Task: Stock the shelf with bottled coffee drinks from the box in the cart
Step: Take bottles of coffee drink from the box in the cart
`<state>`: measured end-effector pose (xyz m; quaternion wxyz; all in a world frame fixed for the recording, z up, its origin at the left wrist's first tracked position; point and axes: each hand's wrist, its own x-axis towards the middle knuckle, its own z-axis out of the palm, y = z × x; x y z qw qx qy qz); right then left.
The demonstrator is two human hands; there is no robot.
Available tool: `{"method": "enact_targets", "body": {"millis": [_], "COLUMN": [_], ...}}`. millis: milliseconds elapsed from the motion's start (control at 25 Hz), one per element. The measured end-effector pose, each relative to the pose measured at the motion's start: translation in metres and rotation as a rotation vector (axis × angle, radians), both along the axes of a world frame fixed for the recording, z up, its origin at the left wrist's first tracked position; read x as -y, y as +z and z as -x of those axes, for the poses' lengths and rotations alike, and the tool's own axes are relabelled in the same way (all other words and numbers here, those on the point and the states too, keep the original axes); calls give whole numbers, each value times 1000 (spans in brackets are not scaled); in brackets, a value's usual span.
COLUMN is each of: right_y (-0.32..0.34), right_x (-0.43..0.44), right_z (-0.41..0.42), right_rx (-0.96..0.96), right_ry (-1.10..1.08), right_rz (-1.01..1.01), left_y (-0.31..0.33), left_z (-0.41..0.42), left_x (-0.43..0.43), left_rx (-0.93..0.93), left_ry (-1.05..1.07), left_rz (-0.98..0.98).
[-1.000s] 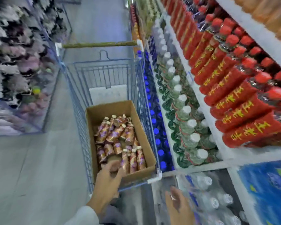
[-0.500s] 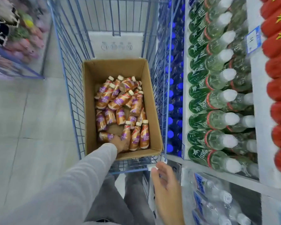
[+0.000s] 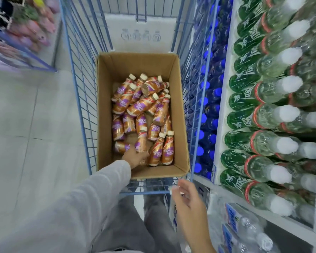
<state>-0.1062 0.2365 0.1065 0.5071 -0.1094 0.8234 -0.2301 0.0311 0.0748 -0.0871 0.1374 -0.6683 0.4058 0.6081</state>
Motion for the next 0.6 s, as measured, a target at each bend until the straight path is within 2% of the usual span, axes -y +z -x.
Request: {"method": "enact_targets", "body": {"millis": [200,400,520,600], "right_y": [-61,-169,-212,-234], "right_x": [70,137,144,141], "right_z": [2,-9,-25,-41], "right_rx": [22,127,170,68], "right_ry": [121,163,4,-60], "right_rz": [-17,-342,-481,-529], "left_y": [101,163,170,169], "left_z": [-63,-110,-120,-124], "left_x": [-1,-20,-31,-36], "left_rx": [-144,-127,-86,-55], "left_ry": [200,297,354,389], "left_rz": [154,254,246,220]}}
